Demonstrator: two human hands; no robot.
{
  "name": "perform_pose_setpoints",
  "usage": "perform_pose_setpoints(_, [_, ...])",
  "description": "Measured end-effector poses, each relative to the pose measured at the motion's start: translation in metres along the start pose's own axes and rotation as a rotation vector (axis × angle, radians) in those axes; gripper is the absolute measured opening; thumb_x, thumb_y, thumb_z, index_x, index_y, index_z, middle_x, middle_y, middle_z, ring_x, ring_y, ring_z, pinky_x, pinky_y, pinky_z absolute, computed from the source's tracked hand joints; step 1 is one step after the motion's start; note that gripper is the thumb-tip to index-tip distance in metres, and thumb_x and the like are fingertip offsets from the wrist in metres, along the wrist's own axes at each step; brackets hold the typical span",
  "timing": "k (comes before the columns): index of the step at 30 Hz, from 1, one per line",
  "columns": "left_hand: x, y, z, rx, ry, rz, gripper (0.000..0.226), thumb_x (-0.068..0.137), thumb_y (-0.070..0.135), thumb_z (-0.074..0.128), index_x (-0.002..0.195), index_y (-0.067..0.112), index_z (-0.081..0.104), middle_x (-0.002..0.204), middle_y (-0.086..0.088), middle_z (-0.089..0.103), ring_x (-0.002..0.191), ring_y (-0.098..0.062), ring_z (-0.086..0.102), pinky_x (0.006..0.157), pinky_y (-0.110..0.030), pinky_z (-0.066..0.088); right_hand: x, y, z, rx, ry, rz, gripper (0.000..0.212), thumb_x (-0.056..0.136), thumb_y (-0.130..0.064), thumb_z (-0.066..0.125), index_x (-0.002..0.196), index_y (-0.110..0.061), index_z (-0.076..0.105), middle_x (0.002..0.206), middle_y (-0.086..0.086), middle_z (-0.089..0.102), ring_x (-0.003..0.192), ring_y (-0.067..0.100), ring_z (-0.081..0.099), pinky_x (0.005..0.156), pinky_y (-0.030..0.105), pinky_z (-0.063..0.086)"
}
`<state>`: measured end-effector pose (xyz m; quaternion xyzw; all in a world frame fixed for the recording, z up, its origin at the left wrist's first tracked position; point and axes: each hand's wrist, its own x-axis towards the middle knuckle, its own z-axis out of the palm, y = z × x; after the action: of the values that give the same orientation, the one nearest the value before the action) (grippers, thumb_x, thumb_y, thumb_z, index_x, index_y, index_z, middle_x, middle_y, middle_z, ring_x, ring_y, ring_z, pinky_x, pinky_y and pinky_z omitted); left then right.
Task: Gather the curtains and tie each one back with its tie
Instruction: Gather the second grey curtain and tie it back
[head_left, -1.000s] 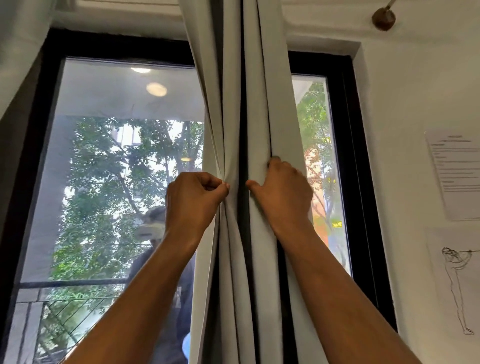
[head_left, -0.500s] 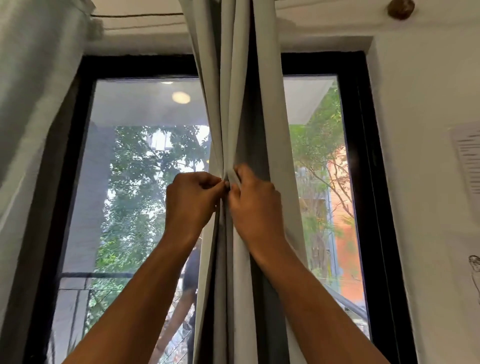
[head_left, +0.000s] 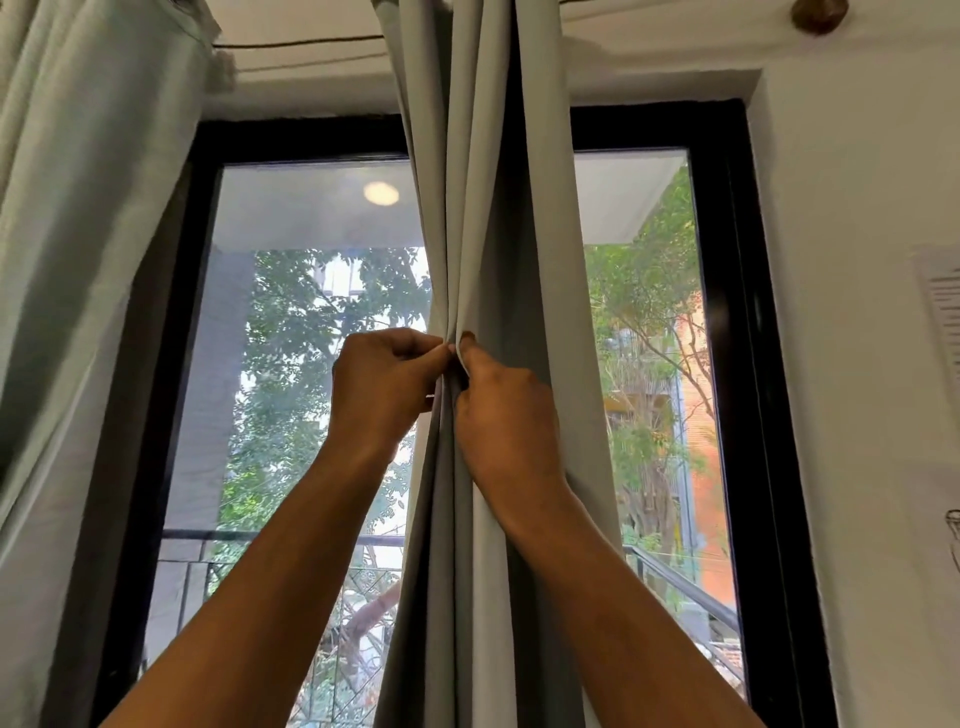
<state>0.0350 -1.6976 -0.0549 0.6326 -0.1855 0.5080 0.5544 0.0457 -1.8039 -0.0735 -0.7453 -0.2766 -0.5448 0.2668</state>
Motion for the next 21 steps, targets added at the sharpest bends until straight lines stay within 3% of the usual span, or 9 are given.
perform_pose_setpoints(4, [-0.006,0.002,-0.001,-0.125,-0.026,-0.075,0.007,0.085,0.021,0.073,0.081,0.015,0.075,0.069,-0.002,0.074,0.062,-0.014,0.07,0.052,-0.021,0.052,0.002,0.004,-0.001,-0.042,-0.068,-0.018,0.047,0.098,-0.02,0.047,0.144,-0.021,0.035,0.113,0.007,0.066,0.094,0.023,0.066,0.088,0.035,0.052])
perform_pose_setpoints(8, [-0.007,0.001,-0.002,-0.119,-0.032,-0.101,0.018,0.078,0.028,0.078,0.087,0.012,0.077,0.075,-0.005,0.075,0.065,-0.015,0.071,0.052,-0.021,0.053,-0.002,0.006,-0.004,-0.068,-0.197,-0.067,0.04,0.101,-0.023,0.04,0.14,-0.02,0.04,0.11,0.008,0.066,0.091,0.023,0.065,0.085,0.031,0.052])
perform_pose_setpoints(12, [0.005,-0.002,-0.004,-0.03,0.005,-0.091,0.011,0.08,0.02,0.077,0.084,0.01,0.076,0.071,-0.008,0.072,0.06,-0.018,0.066,0.055,-0.027,0.055,-0.005,0.015,-0.017,0.159,-0.175,-0.113,0.037,0.097,-0.033,0.046,0.131,-0.021,0.054,0.11,0.008,0.069,0.091,0.024,0.065,0.087,0.04,0.053])
perform_pose_setpoints(14, [0.008,-0.004,-0.002,0.034,0.025,-0.055,0.008,0.078,0.021,0.078,0.081,0.013,0.077,0.069,-0.01,0.071,0.059,-0.02,0.063,0.065,-0.037,0.06,-0.002,0.026,-0.023,0.19,0.072,-0.042,0.037,0.092,-0.035,0.055,0.124,-0.018,0.061,0.118,0.007,0.066,0.106,0.025,0.061,0.094,0.042,0.049])
perform_pose_setpoints(16, [0.008,-0.006,-0.001,0.055,0.03,-0.033,0.006,0.077,0.023,0.079,0.078,0.017,0.077,0.072,-0.011,0.073,0.066,-0.023,0.068,0.078,-0.046,0.059,0.003,0.038,-0.027,0.056,0.265,0.098,0.047,0.09,-0.036,0.059,0.132,-0.017,0.051,0.134,0.006,0.054,0.123,0.025,0.046,0.098,0.041,0.042])
perform_pose_setpoints(19, [0.008,-0.007,0.0,0.086,0.037,-0.015,0.013,0.077,0.025,0.079,0.084,0.013,0.077,0.079,-0.008,0.075,0.08,-0.025,0.072,0.085,-0.048,0.057,0.01,0.054,-0.028,-0.091,0.144,0.304,0.07,0.089,-0.041,0.058,0.146,-0.017,0.026,0.149,0.006,0.034,0.133,0.028,0.033,0.1,0.043,0.037])
perform_pose_setpoints(21, [0.007,-0.006,0.0,0.123,0.049,0.006,0.013,0.077,0.025,0.079,0.084,0.014,0.077,0.078,-0.006,0.074,0.079,-0.024,0.072,0.084,-0.047,0.057,0.011,0.063,-0.026,-0.076,0.044,0.396,0.069,0.088,-0.041,0.06,0.144,-0.015,0.027,0.143,0.009,0.042,0.126,0.031,0.044,0.096,0.042,0.042])
